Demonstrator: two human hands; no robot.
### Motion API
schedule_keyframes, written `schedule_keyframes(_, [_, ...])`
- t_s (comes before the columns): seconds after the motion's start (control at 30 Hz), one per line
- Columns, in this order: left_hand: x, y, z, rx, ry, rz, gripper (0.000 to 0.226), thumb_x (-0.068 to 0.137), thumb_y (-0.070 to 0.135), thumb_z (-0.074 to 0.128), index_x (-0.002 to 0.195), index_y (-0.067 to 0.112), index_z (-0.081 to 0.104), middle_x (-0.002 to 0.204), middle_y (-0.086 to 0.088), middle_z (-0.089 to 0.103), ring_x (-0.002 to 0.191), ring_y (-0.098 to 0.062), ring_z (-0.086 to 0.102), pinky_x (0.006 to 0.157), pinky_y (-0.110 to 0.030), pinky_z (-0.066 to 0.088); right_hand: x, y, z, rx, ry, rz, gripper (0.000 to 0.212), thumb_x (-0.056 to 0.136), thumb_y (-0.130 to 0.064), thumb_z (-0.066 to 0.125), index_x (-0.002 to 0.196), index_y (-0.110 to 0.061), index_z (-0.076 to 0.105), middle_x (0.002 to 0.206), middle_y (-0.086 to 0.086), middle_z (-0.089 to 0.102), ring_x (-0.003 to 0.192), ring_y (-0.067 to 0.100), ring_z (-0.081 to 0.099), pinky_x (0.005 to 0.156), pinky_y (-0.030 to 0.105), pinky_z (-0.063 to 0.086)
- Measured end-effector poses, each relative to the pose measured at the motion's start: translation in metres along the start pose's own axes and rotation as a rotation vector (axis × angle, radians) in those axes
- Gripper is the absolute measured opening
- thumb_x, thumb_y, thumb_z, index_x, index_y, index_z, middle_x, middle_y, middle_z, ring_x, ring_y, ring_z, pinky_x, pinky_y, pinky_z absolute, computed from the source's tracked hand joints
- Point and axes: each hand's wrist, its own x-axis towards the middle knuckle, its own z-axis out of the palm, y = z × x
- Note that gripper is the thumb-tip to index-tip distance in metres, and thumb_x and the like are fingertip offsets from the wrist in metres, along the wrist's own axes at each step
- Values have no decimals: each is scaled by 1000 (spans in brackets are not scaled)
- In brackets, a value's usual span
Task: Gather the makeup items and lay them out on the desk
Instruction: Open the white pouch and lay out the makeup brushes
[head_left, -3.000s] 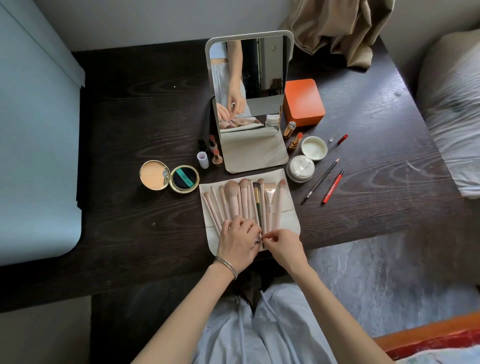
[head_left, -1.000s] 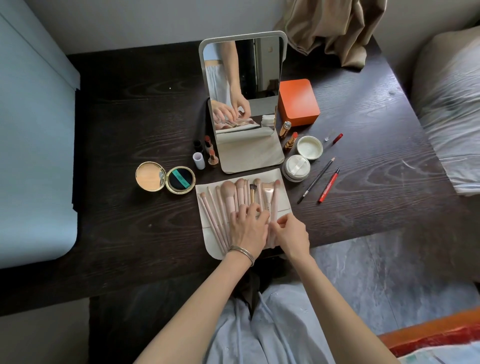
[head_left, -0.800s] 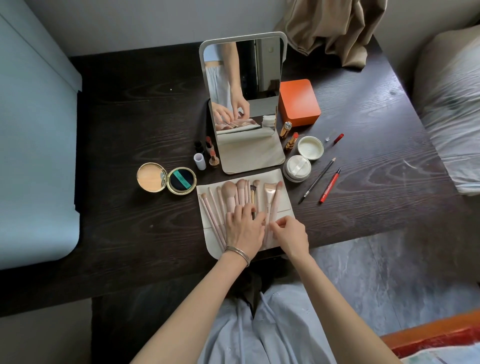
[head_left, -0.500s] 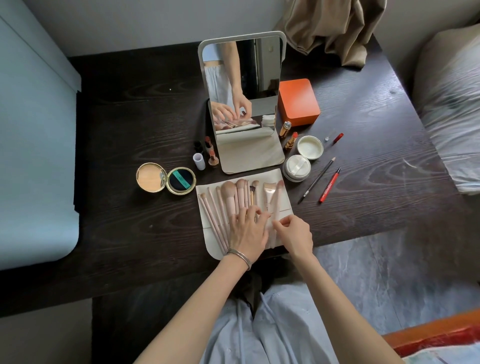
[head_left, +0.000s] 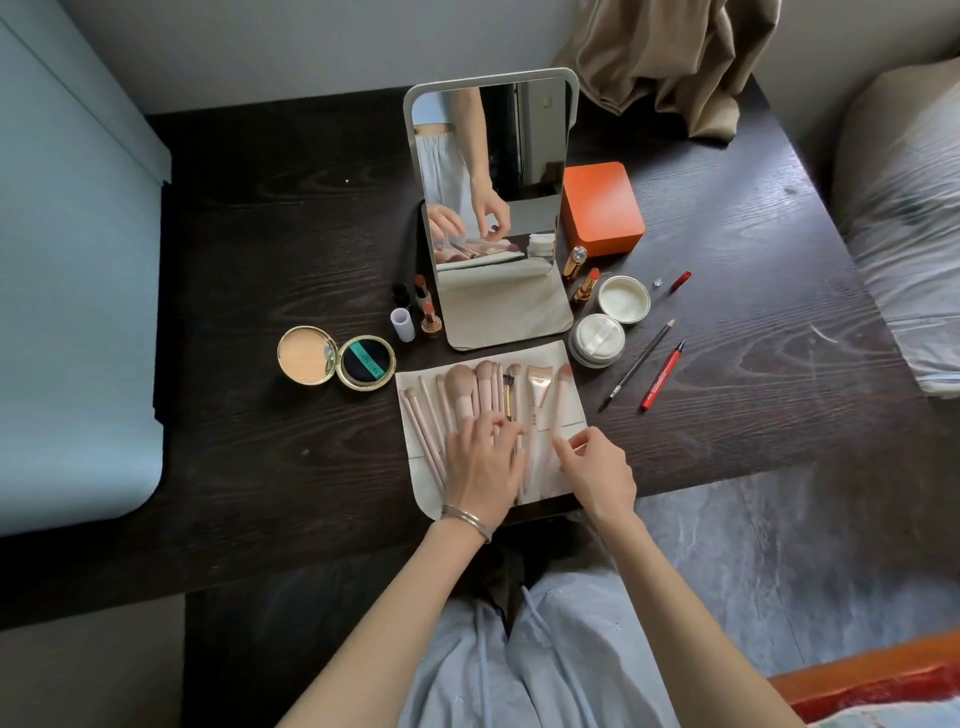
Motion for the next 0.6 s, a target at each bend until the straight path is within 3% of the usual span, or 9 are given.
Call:
schedule_keyframes(0.1, [-7, -27, -16, -71, 51, -205, 11, 89, 16, 55, 97, 11, 61, 96, -4, 57, 85, -15, 54, 75, -28, 49, 3, -2, -10, 53, 35, -69, 19, 89, -39, 52, 91, -20, 56, 89, -3, 64, 87, 22, 60, 73, 33, 43])
schedule_keyframes(0.23, [-14, -55, -31, -101, 1, -439, 6, 92, 15, 50, 96, 13, 55, 95, -2, 52, 80, -13, 51, 67, -27, 49, 3, -16, -13, 52, -28, -232, 10, 89, -25, 56, 92, -18, 63, 86, -4, 63, 85, 18, 60, 76, 33, 47])
schedule_keyframes(0.43, [-20, -62, -28, -226, -59, -521, 9, 89, 20, 58, 97, 17, 60, 103, 0, 51, 86, -18, 59, 71, -36, 55, -25, -51, 25, -86, -258, -550, 19, 90, -27, 58, 101, -16, 69, 90, -5, 68, 70, 1, 53, 62, 14, 40])
schedule_keyframes(0.5, [-20, -61, -27, -193, -51, -520, 10, 88, 19, 60, 98, 18, 60, 105, 1, 48, 88, -18, 58, 71, -38, 55, -31, -60, 40, -112, -259, -548, 22, 91, -29, 56, 105, -18, 69, 91, -5, 67, 71, 2, 53, 59, 14, 39])
schedule_keyframes(0.6, [-18, -62, -26, -149, -33, -499, 11, 86, 18, 61, 98, 18, 60, 106, 1, 47, 86, -15, 54, 65, -30, 52, -34, -68, 53, -134, -241, -518, 28, 92, -30, 53, 114, -20, 66, 101, -1, 70, 85, 10, 61, 70, 21, 47])
